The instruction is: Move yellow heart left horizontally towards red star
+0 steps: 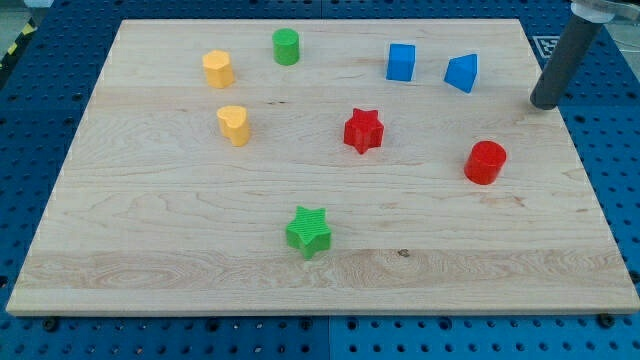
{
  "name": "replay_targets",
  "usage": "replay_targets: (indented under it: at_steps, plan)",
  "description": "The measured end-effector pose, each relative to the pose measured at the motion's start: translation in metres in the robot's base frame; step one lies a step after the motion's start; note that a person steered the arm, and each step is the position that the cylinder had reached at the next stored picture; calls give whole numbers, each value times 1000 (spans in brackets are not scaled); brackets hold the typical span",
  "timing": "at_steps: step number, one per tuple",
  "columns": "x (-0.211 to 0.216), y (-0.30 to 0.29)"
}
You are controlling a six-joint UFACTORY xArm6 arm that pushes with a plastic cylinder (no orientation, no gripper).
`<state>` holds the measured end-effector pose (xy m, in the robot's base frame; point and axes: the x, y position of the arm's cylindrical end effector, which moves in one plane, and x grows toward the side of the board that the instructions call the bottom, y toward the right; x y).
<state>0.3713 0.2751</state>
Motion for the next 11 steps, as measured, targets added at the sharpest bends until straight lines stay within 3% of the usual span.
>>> replay_targets:
  at_steps: [3, 7, 11]
  plan:
    - [37, -5]
    - [126, -28]
    - [134, -242]
